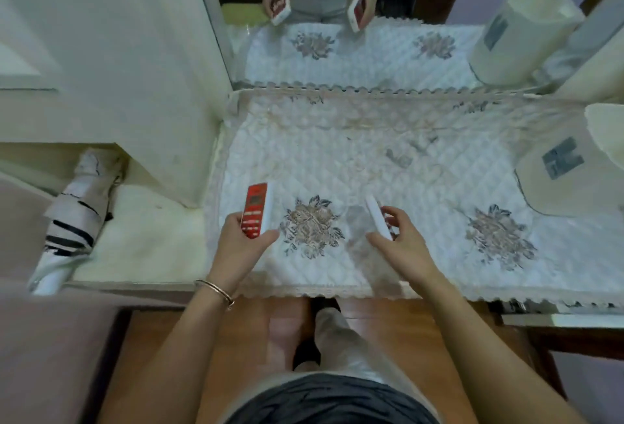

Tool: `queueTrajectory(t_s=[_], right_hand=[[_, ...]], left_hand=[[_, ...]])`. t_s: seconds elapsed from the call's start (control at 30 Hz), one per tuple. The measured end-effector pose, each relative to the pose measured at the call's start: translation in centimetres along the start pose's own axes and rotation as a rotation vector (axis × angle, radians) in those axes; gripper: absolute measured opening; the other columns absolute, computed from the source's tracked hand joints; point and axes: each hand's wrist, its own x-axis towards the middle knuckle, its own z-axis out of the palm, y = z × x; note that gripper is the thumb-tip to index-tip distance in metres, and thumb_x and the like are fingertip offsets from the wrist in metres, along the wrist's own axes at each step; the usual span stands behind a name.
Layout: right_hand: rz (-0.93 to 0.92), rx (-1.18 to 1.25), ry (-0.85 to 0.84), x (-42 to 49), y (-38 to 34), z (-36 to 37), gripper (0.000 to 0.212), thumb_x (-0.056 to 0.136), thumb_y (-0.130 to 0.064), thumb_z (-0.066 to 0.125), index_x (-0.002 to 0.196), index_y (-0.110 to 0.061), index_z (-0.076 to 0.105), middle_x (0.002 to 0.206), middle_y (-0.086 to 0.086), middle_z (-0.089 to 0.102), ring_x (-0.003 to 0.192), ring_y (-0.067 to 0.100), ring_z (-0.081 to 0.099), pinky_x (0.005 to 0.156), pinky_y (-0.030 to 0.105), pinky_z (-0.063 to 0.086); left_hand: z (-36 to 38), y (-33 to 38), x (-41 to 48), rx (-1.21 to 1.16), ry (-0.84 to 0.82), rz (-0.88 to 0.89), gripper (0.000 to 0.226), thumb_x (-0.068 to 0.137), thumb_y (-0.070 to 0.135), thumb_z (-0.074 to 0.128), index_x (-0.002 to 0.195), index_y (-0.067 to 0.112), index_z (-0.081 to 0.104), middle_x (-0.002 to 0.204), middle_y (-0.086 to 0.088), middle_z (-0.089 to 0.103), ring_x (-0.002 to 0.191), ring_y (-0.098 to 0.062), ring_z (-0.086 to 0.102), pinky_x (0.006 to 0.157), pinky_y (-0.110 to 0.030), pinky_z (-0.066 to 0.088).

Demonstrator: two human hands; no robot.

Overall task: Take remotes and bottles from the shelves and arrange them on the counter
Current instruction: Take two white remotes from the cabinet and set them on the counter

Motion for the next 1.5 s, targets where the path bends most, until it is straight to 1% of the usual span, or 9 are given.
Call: queueTrajectory(t_s=[0.1,0.2,0.27,0.37,0.5,0.77,1.2,1.3,1.5], right_hand=[[-0.023,-0.010,-0.068,3.1,-1.5,1.7,0.058,0.082,-0.014,0.065,0.134,-0.013,0.039,0.120,0.006,0.050,0.089,0.016,0.052,0.068,0.017,0.043],[-0.014,-0.026,-0.121,5.8,-2.9,3.8,0.070,0.075,-0.014,0.073,0.135,-0.012,0.037,0.115,0.005,0.050,0.079,0.008,0.055,0.053,0.005,0.042],[-0.031,-0.064,-0.119,7.3,-3.4,5.0,0.080,0.070,-0.021,0.078,0.136,-0.014,0.035,0.124,0.011,0.049,0.094,0.020,0.059,0.071,0.020,0.051],[-0.043,-0.204,-0.112,8.5,-4.4,6.4,0.081,0.074,-0.031,0.073,0.139,-0.013,0.028,0.130,0.012,0.040,0.114,0.028,0.050,0.096,0.036,0.045],[-0.044,-0.417,-0.037,9.0,-5.0,8.1,0.079,0.076,-0.049,0.064,0.138,-0.015,0.028,0.131,0.012,0.044,0.120,0.031,0.046,0.097,0.043,0.044],[0.022,-0.467,0.023,8.2,-4.4,9.7,0.082,0.077,-0.047,0.064,0.140,-0.012,0.026,0.135,0.011,0.037,0.123,0.031,0.037,0.094,0.044,0.045],[0.050,-0.273,0.018,8.9,-6.1,11.7,0.040,0.078,-0.024,0.062,0.112,-0.004,0.052,0.112,0.015,0.055,0.103,0.026,0.050,0.076,0.029,0.039],[0.052,-0.200,0.042,8.7,-5.9,11.8,0.037,0.073,-0.030,0.058,0.102,-0.008,0.058,0.103,0.016,0.063,0.095,0.030,0.058,0.080,0.037,0.050],[0.157,-0.080,0.208,4.3,-4.0,10.1,0.050,0.089,-0.020,0.056,0.136,-0.008,0.043,0.128,0.013,0.054,0.107,0.024,0.056,0.087,0.026,0.040]], left_hand=[[0.7,1.0,2.4,0.091,0.022,-0.011,0.044,0.069,0.015,0.075,0.101,0.010,0.045,0.086,-0.004,0.057,0.069,-0.013,0.054,0.058,-0.022,0.044],[1.5,1.7,4.9,0.218,0.032,-0.068,0.070,0.057,0.039,0.070,0.116,0.009,0.047,0.112,-0.015,0.059,0.093,-0.029,0.061,0.081,-0.041,0.053],[2.2,2.2,6.0,0.344,0.077,-0.088,0.073,0.063,0.044,0.070,0.121,0.008,0.046,0.119,-0.016,0.055,0.107,-0.034,0.055,0.092,-0.045,0.048],[3.1,2.9,6.6,0.469,0.152,-0.095,0.071,0.075,0.040,0.067,0.128,0.003,0.039,0.128,-0.019,0.046,0.120,-0.036,0.041,0.098,-0.042,0.037],[3.4,2.3,7.3,0.542,0.159,-0.067,0.072,0.077,0.039,0.065,0.131,0.001,0.035,0.131,-0.020,0.042,0.120,-0.037,0.039,0.096,-0.041,0.036],[2.5,0.3,7.2,0.628,0.044,0.028,0.084,0.074,0.042,0.066,0.138,0.006,0.028,0.133,-0.015,0.036,0.120,-0.033,0.038,0.099,-0.039,0.035],[0.6,-0.4,8.4,0.657,0.004,0.129,0.076,0.075,0.051,0.064,0.132,0.008,0.038,0.129,-0.014,0.044,0.116,-0.031,0.045,0.097,-0.036,0.037],[-0.1,-1.2,8.3,0.647,-0.025,0.177,0.074,0.076,0.050,0.064,0.134,0.011,0.039,0.128,-0.013,0.045,0.117,-0.032,0.045,0.097,-0.037,0.037],[-2.3,-1.8,7.8,0.585,-0.108,0.350,0.081,0.064,0.056,0.036,0.128,0.008,0.051,0.124,-0.015,0.053,0.113,-0.036,0.048,0.097,-0.042,0.036]])
